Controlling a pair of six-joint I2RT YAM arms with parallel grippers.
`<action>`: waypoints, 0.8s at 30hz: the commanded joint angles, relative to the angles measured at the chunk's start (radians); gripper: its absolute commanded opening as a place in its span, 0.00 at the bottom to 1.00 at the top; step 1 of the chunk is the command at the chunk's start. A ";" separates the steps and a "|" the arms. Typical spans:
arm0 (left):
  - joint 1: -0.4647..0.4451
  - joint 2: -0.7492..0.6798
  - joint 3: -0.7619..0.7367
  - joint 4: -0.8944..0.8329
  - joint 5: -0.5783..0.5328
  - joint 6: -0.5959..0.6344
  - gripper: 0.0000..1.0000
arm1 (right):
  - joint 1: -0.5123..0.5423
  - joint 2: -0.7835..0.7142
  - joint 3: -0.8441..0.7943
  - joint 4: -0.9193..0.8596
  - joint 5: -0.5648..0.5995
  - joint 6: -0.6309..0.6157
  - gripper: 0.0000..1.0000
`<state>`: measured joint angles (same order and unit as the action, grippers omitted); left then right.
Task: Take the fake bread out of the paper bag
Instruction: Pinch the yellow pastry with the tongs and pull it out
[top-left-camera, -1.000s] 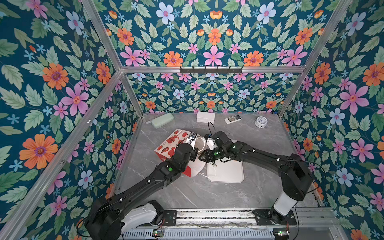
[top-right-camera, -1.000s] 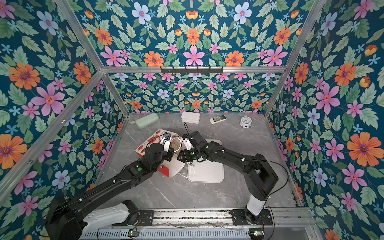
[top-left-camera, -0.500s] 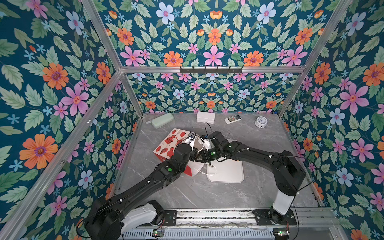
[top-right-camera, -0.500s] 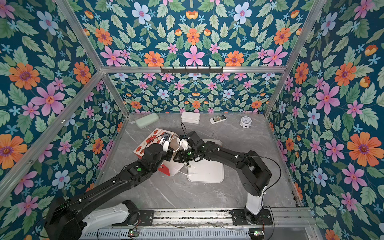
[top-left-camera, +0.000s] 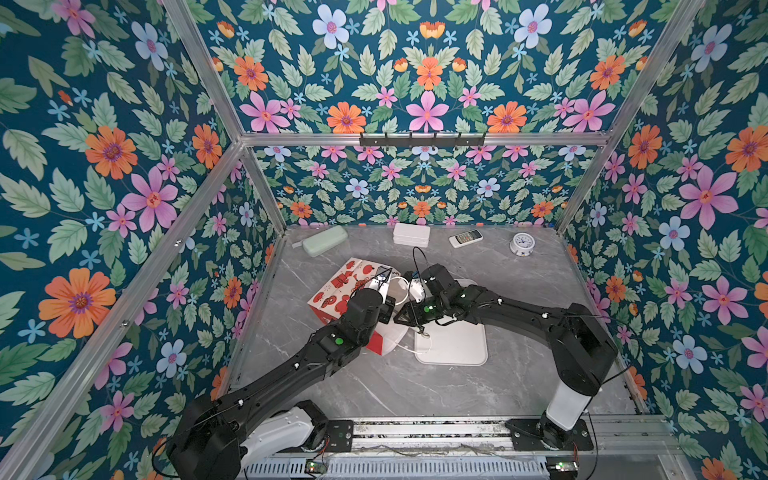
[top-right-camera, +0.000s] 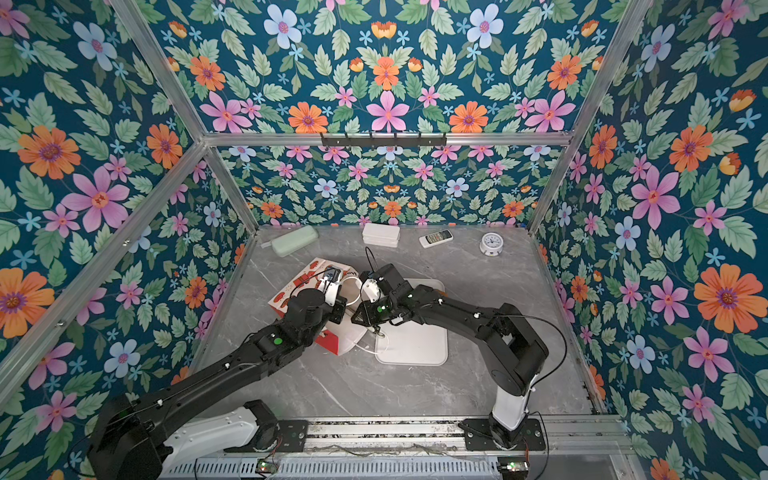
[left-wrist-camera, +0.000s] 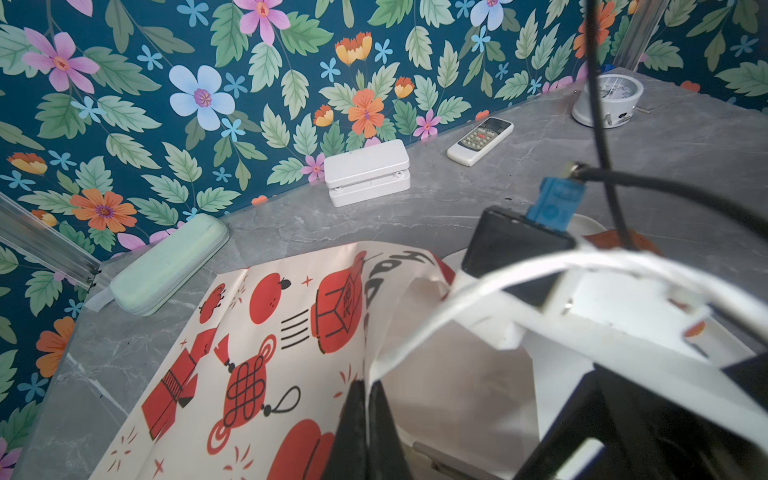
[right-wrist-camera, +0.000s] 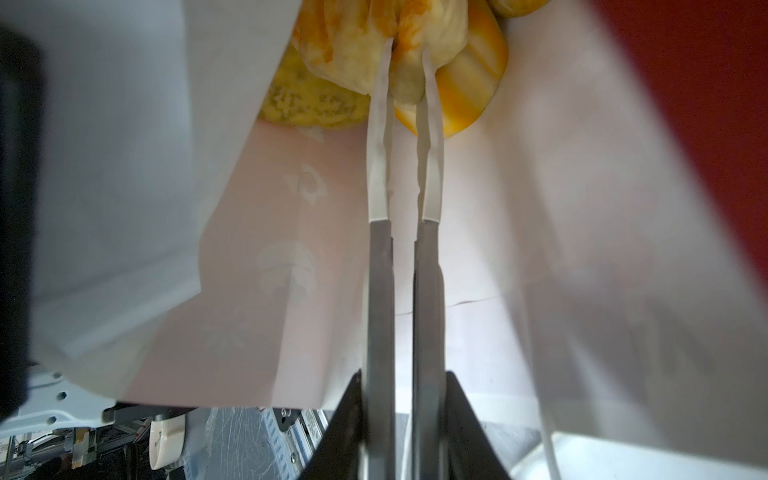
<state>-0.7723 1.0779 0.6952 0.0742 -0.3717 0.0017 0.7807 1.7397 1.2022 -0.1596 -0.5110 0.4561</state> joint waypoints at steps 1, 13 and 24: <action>0.001 0.007 0.003 0.053 -0.034 -0.015 0.00 | 0.000 -0.052 -0.032 0.000 0.022 -0.034 0.23; 0.000 0.100 0.059 0.080 -0.116 -0.035 0.00 | 0.000 -0.393 -0.223 -0.172 0.108 -0.067 0.20; 0.003 0.180 0.104 0.117 -0.198 -0.066 0.00 | 0.000 -0.831 -0.362 -0.477 0.263 -0.037 0.18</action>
<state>-0.7712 1.2476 0.7868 0.1432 -0.5255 -0.0467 0.7807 0.9714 0.8436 -0.5461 -0.3164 0.4103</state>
